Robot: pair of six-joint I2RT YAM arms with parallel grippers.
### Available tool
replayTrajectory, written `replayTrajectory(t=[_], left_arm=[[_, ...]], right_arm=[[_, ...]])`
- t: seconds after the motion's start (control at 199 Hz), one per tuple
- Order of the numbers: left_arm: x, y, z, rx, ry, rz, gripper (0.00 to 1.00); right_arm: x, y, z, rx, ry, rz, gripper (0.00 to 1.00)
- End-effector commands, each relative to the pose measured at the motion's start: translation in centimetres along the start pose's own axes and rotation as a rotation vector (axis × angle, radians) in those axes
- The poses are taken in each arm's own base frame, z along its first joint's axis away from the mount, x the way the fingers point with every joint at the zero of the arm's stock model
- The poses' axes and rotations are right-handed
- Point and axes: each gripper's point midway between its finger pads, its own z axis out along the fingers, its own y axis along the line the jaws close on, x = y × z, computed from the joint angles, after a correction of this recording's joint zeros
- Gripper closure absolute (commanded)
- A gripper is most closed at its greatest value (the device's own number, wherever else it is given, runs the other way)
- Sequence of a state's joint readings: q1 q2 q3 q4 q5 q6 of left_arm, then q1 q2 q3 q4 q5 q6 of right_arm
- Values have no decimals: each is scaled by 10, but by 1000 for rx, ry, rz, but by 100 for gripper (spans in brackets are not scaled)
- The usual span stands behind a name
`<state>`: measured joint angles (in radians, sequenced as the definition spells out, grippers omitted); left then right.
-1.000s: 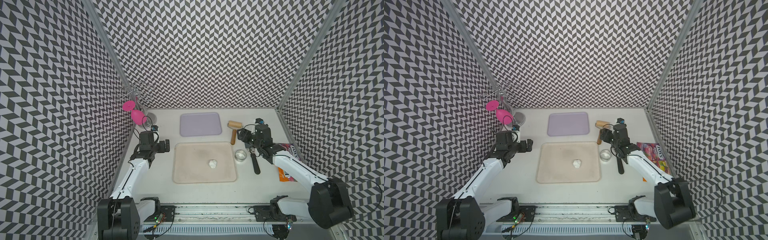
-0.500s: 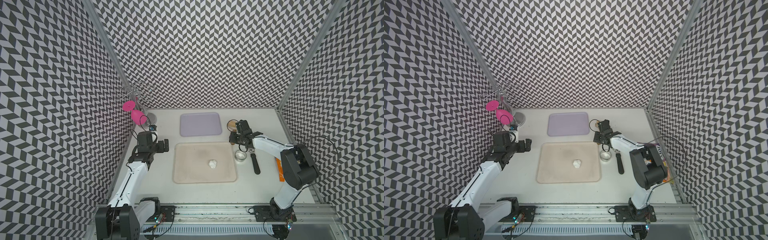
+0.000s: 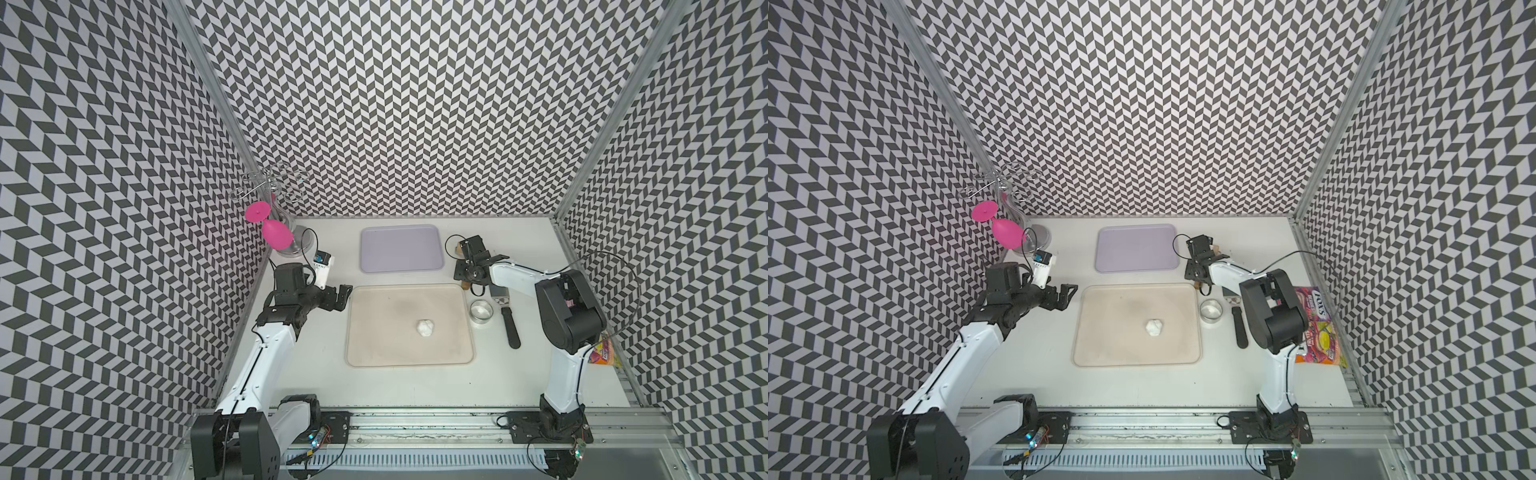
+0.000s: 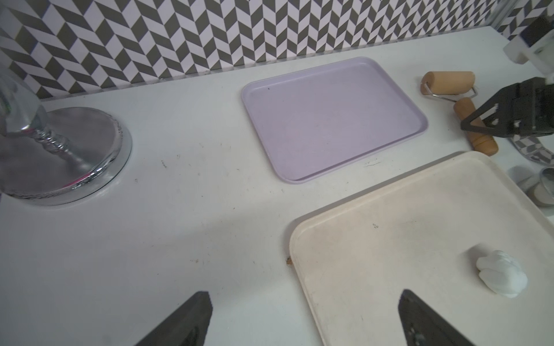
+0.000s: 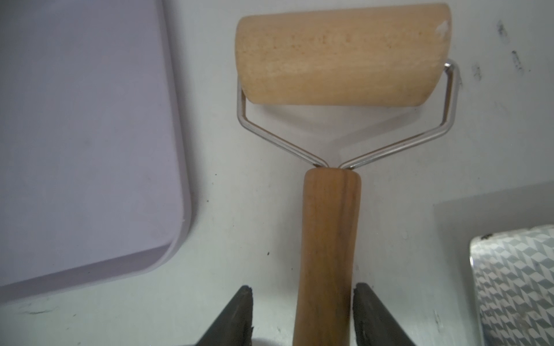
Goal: Roll out the dumpling wrappers from the dough
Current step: Pick up the rolling pin from the center of the board.
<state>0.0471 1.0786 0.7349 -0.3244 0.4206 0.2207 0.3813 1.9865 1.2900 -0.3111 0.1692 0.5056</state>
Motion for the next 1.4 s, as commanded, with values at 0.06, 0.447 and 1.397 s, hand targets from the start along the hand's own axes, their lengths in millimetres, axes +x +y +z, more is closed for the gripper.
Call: replayTrajectory(t=[0.06, 0.447, 1.397], left_arm=[[-7, -10, -3, 56, -25, 27, 0], [-8, -5, -3, 34, -28, 21, 0], [-5, -37, -6, 214, -21, 77, 4]], right_arm=[[-1, -7, 12, 46, -14, 15, 45], [15, -25, 28, 87, 2, 12, 62], [-32, 5, -101, -184, -247, -90, 100]])
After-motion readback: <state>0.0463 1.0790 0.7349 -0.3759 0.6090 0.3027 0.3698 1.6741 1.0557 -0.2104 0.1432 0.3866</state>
